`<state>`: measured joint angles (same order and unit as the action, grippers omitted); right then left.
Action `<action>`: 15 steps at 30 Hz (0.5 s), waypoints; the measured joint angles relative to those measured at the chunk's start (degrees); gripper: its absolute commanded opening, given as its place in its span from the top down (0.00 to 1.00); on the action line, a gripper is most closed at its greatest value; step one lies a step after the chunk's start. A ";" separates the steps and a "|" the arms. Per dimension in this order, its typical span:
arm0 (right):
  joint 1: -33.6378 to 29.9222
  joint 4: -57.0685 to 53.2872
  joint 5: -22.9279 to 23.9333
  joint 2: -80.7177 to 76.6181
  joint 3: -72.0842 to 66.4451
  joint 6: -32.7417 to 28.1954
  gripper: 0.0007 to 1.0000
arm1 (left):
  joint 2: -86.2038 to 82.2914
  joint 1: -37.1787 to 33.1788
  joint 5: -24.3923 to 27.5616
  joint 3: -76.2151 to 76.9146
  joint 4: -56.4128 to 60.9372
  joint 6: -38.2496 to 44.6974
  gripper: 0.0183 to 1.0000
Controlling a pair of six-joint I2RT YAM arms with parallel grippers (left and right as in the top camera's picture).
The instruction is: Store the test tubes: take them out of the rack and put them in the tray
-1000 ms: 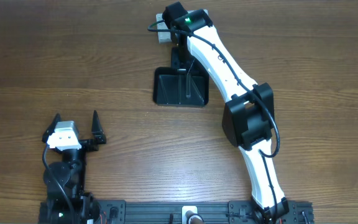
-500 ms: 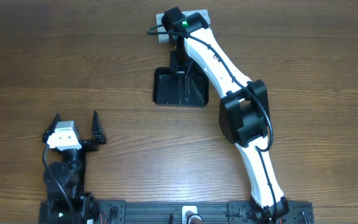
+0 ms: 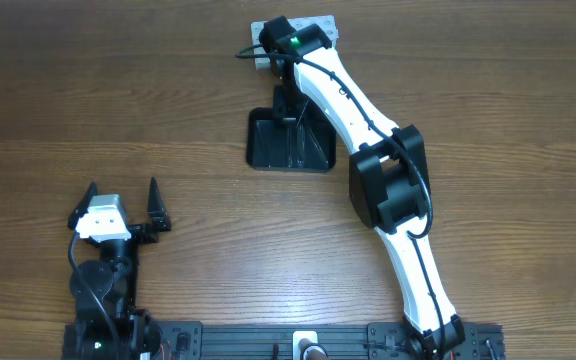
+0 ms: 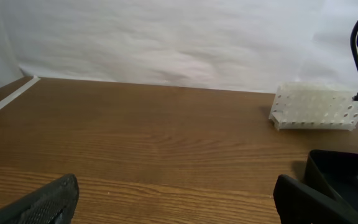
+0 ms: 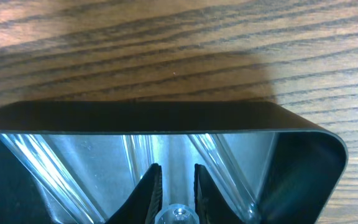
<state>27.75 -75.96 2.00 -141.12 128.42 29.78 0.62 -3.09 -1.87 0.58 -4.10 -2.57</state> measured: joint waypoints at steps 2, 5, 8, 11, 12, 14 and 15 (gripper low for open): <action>-0.02 0.22 0.00 -0.07 0.00 0.02 0.92 | 0.00 0.00 0.00 0.00 0.00 0.00 0.00; -0.02 0.42 -0.02 -0.31 0.00 0.02 0.92 | 0.00 0.00 0.00 0.00 0.00 0.00 0.00; -0.02 0.63 -0.04 -0.59 0.00 0.02 0.91 | 0.00 0.00 0.00 0.00 0.00 0.00 0.00; -0.02 0.90 -0.17 -0.68 0.00 -0.02 0.92 | 0.00 0.00 -0.02 0.00 0.00 0.00 0.00; -0.02 1.03 -0.20 -0.70 0.00 0.00 0.92 | 0.00 0.00 0.00 0.00 0.00 0.00 0.00; -0.02 1.27 -0.22 -0.70 0.00 0.02 0.91 | 0.00 0.00 -0.02 0.00 0.00 0.00 0.00; -0.02 1.40 -0.24 -0.70 0.00 0.02 0.91 | 0.00 0.00 0.00 0.00 0.00 0.00 0.00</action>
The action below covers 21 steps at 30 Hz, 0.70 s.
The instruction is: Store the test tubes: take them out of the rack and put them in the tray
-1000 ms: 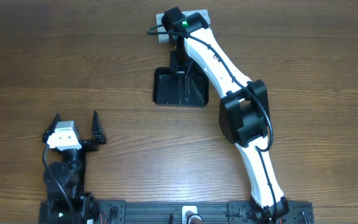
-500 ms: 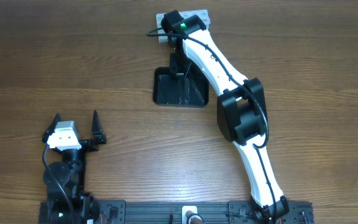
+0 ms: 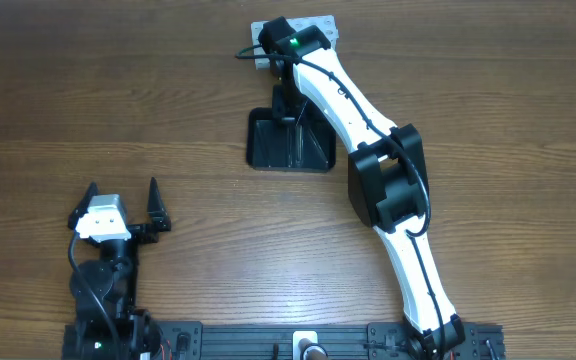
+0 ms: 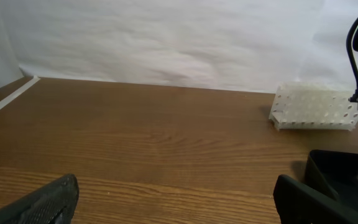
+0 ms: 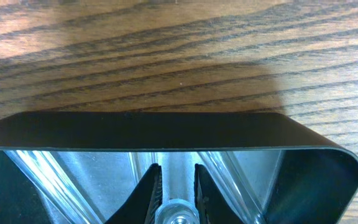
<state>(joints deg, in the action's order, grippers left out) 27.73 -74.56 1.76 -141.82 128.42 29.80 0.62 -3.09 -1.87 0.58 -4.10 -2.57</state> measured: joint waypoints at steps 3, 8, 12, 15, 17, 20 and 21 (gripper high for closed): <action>0.00 0.20 -0.04 0.00 0.00 0.00 0.91 | 0.00 0.00 0.00 0.00 0.00 0.00 0.00; 0.00 0.50 -0.20 0.00 -0.07 0.02 0.91 | 0.00 0.00 0.00 0.00 0.00 0.00 0.00; 0.00 0.70 -0.20 0.00 -0.07 0.00 0.86 | 0.00 0.00 -0.02 0.00 0.00 0.00 0.00; 0.00 1.33 -0.20 -0.02 -0.13 0.02 0.83 | 0.00 0.00 0.00 0.00 0.00 0.00 0.00; 0.00 1.38 -0.17 -0.11 -0.22 0.02 0.79 | 0.00 0.00 0.00 0.00 0.00 0.00 0.00; 0.00 1.40 -0.20 -0.48 -0.31 0.24 0.71 | 0.00 0.00 0.00 0.00 0.00 0.00 0.00; 0.00 1.38 -0.17 -0.66 -0.39 0.00 0.66 | 0.00 0.00 0.00 0.00 0.00 0.00 0.00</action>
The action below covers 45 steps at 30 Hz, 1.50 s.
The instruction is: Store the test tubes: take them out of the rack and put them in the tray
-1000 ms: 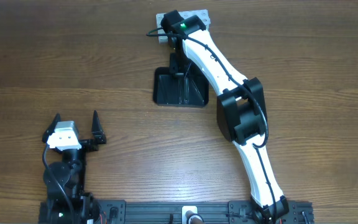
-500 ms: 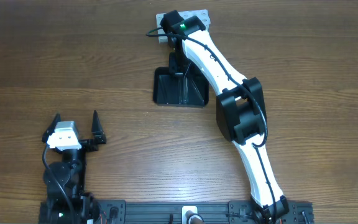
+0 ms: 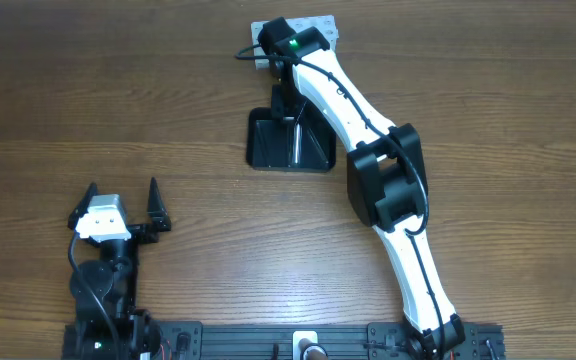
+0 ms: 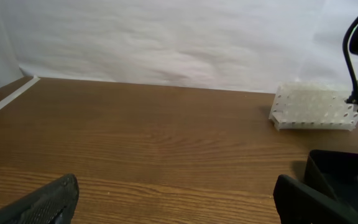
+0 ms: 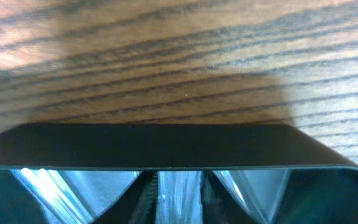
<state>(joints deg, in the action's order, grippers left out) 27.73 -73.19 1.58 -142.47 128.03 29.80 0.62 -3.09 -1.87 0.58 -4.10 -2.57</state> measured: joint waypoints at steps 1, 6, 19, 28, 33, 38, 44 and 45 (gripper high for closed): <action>0.00 0.00 -0.04 -0.07 -0.04 0.35 0.66 | 0.00 0.00 -0.02 0.00 0.00 0.00 0.00; 0.00 -0.39 -0.02 -0.22 -0.15 0.20 0.63 | 0.00 0.00 -0.02 0.00 0.00 0.00 0.00; 0.02 -3.80 -2.75 0.24 -0.17 0.28 0.54 | 0.00 0.00 0.00 0.00 0.00 0.00 0.00; -0.09 -6.27 -2.97 8.70 -0.35 -0.55 0.44 | 0.00 0.00 -0.02 0.00 0.00 0.00 0.00; -0.42 -9.27 -1.42 14.08 -0.33 -3.04 0.36 | 0.00 0.00 -0.02 0.00 0.00 0.00 0.00; -1.09 -13.11 2.82 17.25 -0.33 -6.49 0.15 | 0.00 0.00 0.00 0.00 0.00 0.00 0.00; -3.10 -18.93 7.98 21.20 -0.35 -8.52 0.01 | 0.00 0.00 0.00 0.00 0.00 0.00 0.00; -3.54 -19.89 8.57 21.99 -0.35 -8.68 0.01 | 0.00 0.00 0.00 0.00 0.00 0.00 0.00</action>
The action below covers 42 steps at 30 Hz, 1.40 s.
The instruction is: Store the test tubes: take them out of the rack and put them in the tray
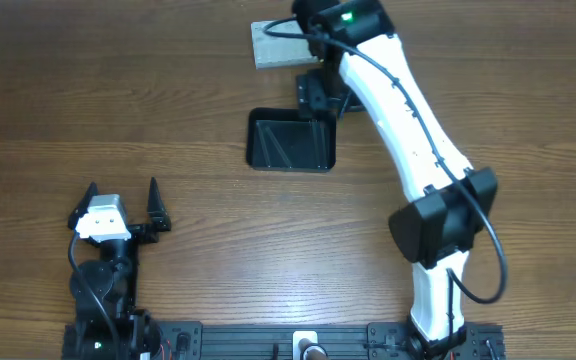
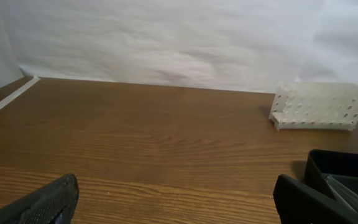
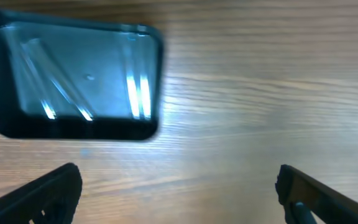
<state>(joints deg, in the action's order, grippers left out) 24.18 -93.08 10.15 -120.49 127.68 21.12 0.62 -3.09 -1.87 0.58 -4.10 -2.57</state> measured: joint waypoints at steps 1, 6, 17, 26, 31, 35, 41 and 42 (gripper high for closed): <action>-0.55 -1.20 0.63 0.96 0.00 -0.37 0.01 | 0.00 0.00 0.00 0.00 0.00 0.00 0.00; -3.21 -3.91 2.93 6.64 -0.26 -1.53 0.01 | 0.00 0.00 0.00 0.00 0.00 0.00 0.00; -8.76 0.17 4.00 28.35 -19.12 -4.11 0.01 | 0.00 0.00 0.00 0.00 0.00 0.00 0.00; -15.69 18.14 3.78 52.37 -46.56 -8.92 0.01 | -0.04 0.00 0.00 0.00 0.02 0.00 0.00; -17.75 29.92 1.77 63.32 -60.89 -14.75 0.01 | -0.04 0.00 0.00 0.00 0.00 0.00 0.00; -18.47 40.19 0.66 70.27 -71.19 -17.14 0.01 | -0.04 0.00 0.00 0.00 0.00 0.00 0.00; -18.53 63.25 0.68 81.83 -86.82 -21.16 0.01 | -0.04 0.00 0.00 0.00 0.00 0.00 0.00; -18.53 67.58 0.76 83.87 -89.64 -21.70 0.01 | -0.04 0.00 0.00 0.00 -0.02 0.00 0.00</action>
<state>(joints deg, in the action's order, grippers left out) 5.65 -25.50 10.92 -36.62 38.04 -0.58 0.58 -3.09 -1.87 0.58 -4.12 -2.57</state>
